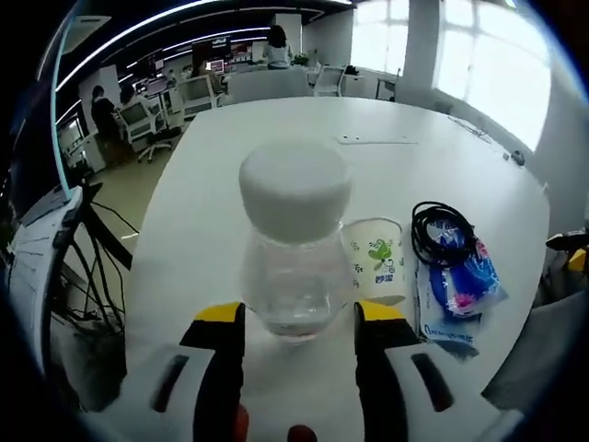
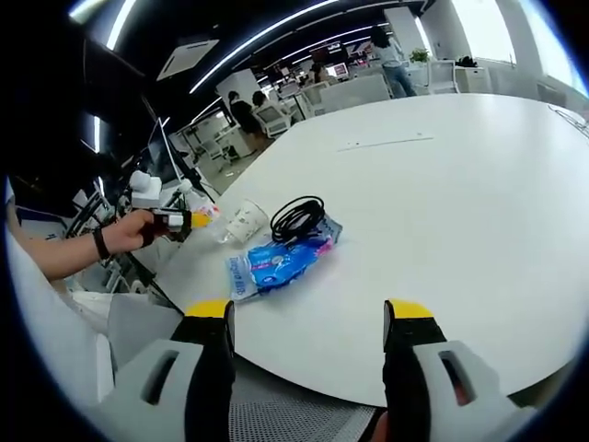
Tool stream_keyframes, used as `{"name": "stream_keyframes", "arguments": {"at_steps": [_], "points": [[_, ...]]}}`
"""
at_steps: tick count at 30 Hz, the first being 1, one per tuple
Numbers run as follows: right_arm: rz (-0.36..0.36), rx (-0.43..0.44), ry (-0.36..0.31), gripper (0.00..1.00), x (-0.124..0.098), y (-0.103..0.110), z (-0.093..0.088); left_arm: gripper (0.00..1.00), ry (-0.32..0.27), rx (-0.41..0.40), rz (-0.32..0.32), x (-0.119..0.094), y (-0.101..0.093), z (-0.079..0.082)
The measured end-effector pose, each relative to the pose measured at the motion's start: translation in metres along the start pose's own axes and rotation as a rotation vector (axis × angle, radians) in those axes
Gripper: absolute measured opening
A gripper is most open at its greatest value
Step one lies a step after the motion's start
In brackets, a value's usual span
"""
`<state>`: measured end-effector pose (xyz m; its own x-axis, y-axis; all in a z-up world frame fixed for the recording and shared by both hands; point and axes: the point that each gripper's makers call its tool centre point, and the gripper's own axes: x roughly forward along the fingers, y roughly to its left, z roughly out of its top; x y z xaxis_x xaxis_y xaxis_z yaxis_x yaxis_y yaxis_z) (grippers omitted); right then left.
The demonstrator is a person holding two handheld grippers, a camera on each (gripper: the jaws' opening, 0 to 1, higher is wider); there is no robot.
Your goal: Arrange the tabletop items into an orderly group along one side of the table until the central work area is clear of visible clutter.
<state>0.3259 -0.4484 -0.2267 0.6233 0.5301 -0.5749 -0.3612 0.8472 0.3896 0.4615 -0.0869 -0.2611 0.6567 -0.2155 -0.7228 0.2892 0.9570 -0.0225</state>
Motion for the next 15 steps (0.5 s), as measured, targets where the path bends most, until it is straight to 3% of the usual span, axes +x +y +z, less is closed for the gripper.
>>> {"name": "stream_keyframes", "arguments": {"at_steps": [8,15], "points": [[0.005,-0.009,0.015,0.65,0.0024,0.0023,-0.0012,0.48,-0.052,0.05,-0.054,-0.0032,0.0029,0.0108],[0.007,-0.014,0.03,0.66,0.0048,0.0026,-0.0044,0.36,-0.05,0.076,-0.059,-0.0019,-0.0041,0.0082]]}}
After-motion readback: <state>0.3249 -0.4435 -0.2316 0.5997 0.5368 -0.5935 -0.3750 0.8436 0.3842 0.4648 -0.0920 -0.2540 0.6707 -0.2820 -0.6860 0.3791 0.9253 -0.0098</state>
